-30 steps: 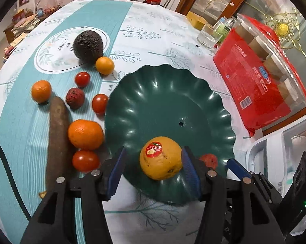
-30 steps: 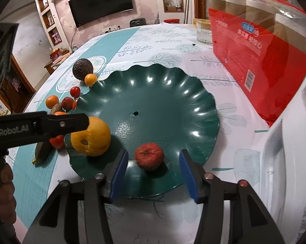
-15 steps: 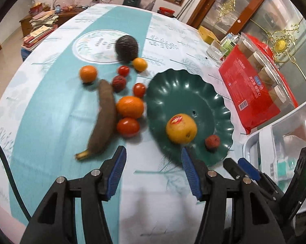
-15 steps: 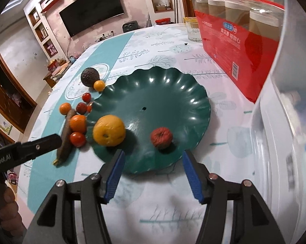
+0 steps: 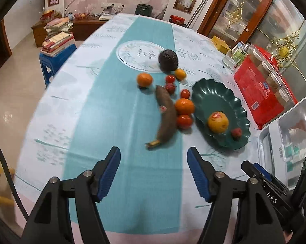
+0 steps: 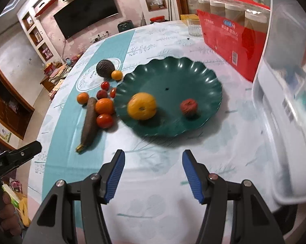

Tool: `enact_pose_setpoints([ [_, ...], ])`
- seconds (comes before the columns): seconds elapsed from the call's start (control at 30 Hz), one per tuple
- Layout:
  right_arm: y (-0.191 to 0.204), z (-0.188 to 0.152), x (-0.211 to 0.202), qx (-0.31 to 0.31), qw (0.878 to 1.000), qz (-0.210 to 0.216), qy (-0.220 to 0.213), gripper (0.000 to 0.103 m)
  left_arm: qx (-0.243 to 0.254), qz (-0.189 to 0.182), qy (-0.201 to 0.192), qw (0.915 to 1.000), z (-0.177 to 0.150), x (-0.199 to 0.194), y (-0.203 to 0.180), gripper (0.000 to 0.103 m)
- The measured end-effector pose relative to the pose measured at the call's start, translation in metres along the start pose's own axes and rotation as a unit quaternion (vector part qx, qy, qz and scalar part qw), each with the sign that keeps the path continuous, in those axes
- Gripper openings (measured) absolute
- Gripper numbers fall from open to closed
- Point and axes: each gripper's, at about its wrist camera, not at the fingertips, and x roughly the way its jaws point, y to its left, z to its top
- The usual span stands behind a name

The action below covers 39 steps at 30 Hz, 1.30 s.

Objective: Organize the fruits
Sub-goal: 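Grasp a mandarin with the left tool while the right tool grasps the brown banana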

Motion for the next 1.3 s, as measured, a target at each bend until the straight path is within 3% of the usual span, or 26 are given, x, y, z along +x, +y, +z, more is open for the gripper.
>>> enact_pose_setpoints([
  [0.5,0.072,-0.021,0.012,0.060,0.998,0.001,0.026,0.059,0.099,0.010,0.021,0.9949,0.052,-0.010,0.072,0.077],
  [1.03,0.118,0.007,0.065,0.001,0.996,0.056,0.072,0.059,0.145,0.036,0.079,0.9856,0.109,0.056,0.060,0.079],
  [1.3,0.120,0.019,0.101,-0.007,0.996,0.047,0.075,0.059,0.169,0.039,0.103,0.9795,0.141,0.113,0.039,0.079],
])
